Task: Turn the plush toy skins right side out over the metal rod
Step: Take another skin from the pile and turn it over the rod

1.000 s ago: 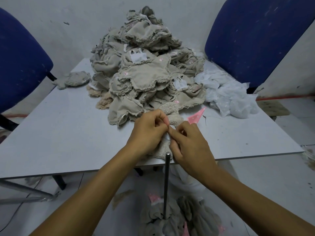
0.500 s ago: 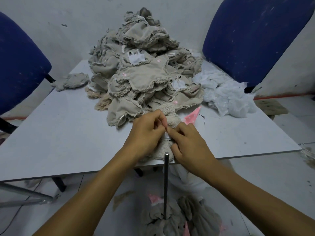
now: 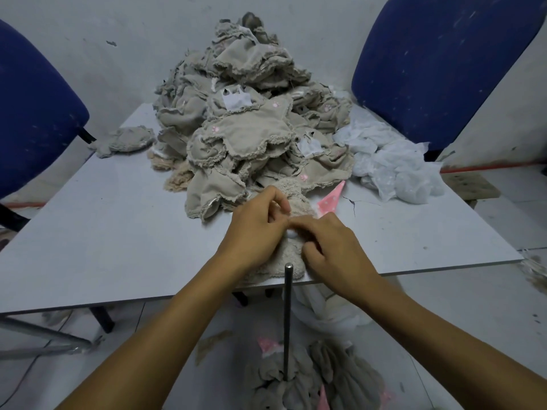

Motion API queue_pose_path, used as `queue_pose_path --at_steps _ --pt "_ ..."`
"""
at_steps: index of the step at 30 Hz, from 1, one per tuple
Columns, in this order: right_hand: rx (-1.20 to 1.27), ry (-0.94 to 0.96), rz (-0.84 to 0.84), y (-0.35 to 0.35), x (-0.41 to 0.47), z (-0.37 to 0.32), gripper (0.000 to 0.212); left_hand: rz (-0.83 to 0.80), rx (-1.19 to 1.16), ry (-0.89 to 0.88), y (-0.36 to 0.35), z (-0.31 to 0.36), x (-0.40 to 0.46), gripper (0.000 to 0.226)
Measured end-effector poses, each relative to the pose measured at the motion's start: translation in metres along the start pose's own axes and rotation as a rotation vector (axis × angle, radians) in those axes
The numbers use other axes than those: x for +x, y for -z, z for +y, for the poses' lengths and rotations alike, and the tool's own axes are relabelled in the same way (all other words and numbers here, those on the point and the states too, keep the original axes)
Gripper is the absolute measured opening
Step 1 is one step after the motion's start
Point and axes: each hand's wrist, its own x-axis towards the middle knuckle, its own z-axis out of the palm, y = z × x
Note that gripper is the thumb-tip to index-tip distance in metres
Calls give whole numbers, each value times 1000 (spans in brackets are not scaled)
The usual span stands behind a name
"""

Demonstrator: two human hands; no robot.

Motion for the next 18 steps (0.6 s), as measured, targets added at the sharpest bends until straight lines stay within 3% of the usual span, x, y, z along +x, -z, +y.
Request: queue_pose_path --at_steps 5,9,11,13,15,17,18 --pt "-97 33 129 -5 -4 1 39 -69 92 79 1 -4 3 22" --pt "-291 -30 42 -14 2 -5 31 -140 183 62 -3 -6 -1 41" --pt "-144 -6 36 -11 4 -5 30 -136 260 44 -3 -7 1 50" --pt "95 -41 157 -5 2 -3 36 -96 291 59 -1 -8 4 54" --pt "91 -147 323 -3 0 0 35 -9 224 115 -1 -8 5 50" --pt "-83 -239 263 -4 2 1 28 152 112 144 -4 -6 4 49" --pt "-145 -243 177 -4 4 2 36 227 72 124 -6 -4 3 55"
